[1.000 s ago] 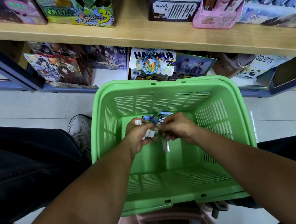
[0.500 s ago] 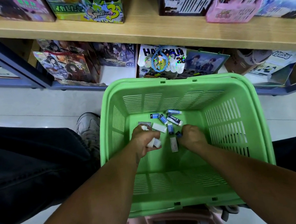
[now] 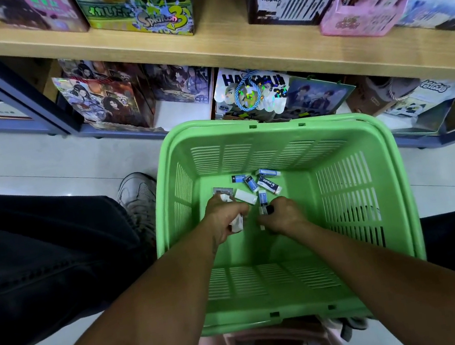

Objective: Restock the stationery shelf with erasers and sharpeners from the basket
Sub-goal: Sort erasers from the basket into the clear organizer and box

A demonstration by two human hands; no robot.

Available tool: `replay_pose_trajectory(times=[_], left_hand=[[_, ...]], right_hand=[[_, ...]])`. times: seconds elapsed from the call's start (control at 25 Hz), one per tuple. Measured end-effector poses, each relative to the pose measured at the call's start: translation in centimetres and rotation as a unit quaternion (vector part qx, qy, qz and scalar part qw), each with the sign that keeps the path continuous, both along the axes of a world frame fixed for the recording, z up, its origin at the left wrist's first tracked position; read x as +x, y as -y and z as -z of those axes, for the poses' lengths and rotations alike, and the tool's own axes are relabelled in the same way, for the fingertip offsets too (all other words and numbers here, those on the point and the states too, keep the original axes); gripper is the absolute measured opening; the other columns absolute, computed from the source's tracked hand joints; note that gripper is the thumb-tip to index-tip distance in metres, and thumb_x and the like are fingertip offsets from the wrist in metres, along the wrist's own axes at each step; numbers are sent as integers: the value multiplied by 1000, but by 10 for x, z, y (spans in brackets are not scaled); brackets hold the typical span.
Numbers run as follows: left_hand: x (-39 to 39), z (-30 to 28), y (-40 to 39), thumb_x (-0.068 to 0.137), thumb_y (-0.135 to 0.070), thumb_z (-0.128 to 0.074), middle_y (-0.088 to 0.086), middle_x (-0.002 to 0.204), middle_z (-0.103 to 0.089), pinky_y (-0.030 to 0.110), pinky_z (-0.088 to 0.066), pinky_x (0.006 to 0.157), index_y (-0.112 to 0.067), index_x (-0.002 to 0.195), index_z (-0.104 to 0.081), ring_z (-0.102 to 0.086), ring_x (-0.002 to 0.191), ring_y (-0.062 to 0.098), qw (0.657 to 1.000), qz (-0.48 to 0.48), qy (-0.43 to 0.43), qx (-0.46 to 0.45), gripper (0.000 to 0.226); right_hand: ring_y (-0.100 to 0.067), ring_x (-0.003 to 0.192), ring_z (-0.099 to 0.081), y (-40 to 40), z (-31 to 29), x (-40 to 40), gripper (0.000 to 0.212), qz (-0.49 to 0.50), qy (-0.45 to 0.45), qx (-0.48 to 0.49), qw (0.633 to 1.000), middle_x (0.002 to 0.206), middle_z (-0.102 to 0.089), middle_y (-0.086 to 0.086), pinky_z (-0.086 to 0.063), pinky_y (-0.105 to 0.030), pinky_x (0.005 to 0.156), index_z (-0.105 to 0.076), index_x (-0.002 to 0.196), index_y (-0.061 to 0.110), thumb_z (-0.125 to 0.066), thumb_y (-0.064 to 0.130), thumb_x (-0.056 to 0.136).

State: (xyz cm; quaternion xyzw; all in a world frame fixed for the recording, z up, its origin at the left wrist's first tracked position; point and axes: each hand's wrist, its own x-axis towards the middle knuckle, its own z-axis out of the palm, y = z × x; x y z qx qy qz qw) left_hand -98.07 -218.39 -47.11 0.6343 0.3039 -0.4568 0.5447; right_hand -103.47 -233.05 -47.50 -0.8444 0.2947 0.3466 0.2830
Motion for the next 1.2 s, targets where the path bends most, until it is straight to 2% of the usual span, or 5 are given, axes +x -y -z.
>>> replay_pose_trajectory(times=[0.16, 0.4, 0.56, 0.8, 1.2], left_hand=[[3, -9, 6, 72, -10, -79, 11, 98, -75, 48, -61, 76, -13, 113, -62, -74, 89, 29, 997, 1, -27, -67, 45], [1, -10, 4, 67, 10, -80, 22, 98, -73, 58, -59, 75, -3, 108, -63, -71, 80, 32, 997, -17, 16, -79, 46], [-1, -10, 6, 72, 8, -76, 14, 78, -69, 41, -59, 63, -11, 91, -61, -65, 61, 24, 996, -58, 37, -51, 31], [0, -1, 2, 71, 6, -76, 12, 62, -60, 25, -42, 47, -10, 82, -63, -51, 46, 18, 987, -149, 58, -9, 24], [11, -79, 16, 63, 6, -82, 14, 64, -55, 23, -38, 47, -14, 81, -54, -50, 48, 18, 992, -40, 81, -90, 39]], right_hand=[[-24, 73, -70, -4, -11, 13, 9, 134, 39, 195, 971, 90, -74, -19, -61, -40, 79, -70, 93, 3, -71, 8, 86], [-33, 94, -70, -11, -24, 16, 41, 219, 14, 398, 891, 97, -72, -19, -59, -40, 87, -69, 102, -6, -45, -28, 77], [-35, 86, -71, -9, -16, 29, 28, 21, 99, 82, 991, 100, -72, -18, -59, -41, 80, -71, 109, 4, -55, -1, 87], [-34, 101, -68, -26, 6, 23, 36, -354, 144, -170, 908, 126, -59, -13, -51, -38, 70, -48, 130, 9, -46, 5, 94], [-27, 81, -68, 7, -77, 41, 14, -140, 128, -23, 982, 88, -70, -11, -53, -31, 64, -69, 90, 11, -67, 17, 78]])
